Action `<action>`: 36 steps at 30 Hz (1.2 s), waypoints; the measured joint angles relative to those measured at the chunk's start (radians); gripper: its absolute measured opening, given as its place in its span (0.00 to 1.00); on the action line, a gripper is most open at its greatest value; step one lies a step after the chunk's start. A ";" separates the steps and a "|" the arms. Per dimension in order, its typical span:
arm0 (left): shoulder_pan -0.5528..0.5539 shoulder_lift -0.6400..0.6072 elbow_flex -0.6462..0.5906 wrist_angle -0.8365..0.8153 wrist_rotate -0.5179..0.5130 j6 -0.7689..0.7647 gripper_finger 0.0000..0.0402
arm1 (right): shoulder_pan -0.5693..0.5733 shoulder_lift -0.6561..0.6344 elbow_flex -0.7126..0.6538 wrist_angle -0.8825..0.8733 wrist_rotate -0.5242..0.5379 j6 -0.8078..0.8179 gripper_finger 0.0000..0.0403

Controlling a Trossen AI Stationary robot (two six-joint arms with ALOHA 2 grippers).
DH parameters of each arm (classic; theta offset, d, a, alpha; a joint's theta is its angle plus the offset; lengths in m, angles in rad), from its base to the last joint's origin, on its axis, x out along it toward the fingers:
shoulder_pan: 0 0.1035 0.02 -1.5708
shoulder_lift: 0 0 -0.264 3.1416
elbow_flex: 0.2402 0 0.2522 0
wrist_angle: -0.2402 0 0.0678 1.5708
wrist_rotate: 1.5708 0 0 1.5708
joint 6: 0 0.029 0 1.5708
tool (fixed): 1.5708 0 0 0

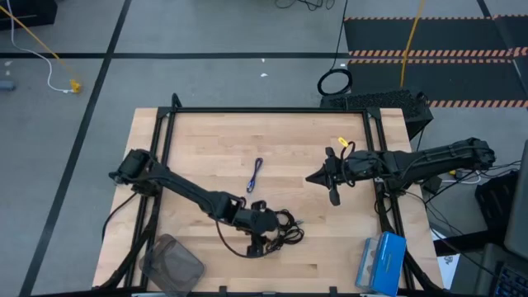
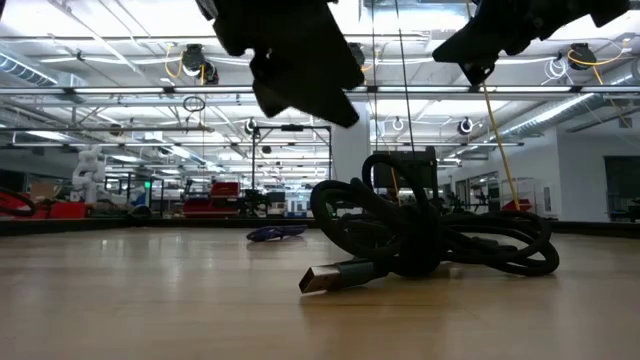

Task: Pick and place USB-C Cables
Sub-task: Put the bottom black charger cable into the black bin

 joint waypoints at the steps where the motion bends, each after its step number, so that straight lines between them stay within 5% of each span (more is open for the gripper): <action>1: -0.004 0.009 0.000 0.005 0.000 -0.016 0.49 | 0.000 0.000 0.000 -0.001 0.000 0.000 0.00; 21: -0.030 0.098 0.000 0.059 0.001 -0.197 0.74 | 0.000 0.000 0.000 -0.015 -0.003 -0.006 0.00; 29: -0.025 0.148 0.002 0.156 0.024 -0.235 0.66 | 0.000 0.000 0.000 -0.019 -0.003 -0.006 0.00; 36: -0.014 0.167 0.000 0.146 0.045 -0.205 0.49 | 0.000 0.000 0.000 -0.030 -0.003 -0.006 0.00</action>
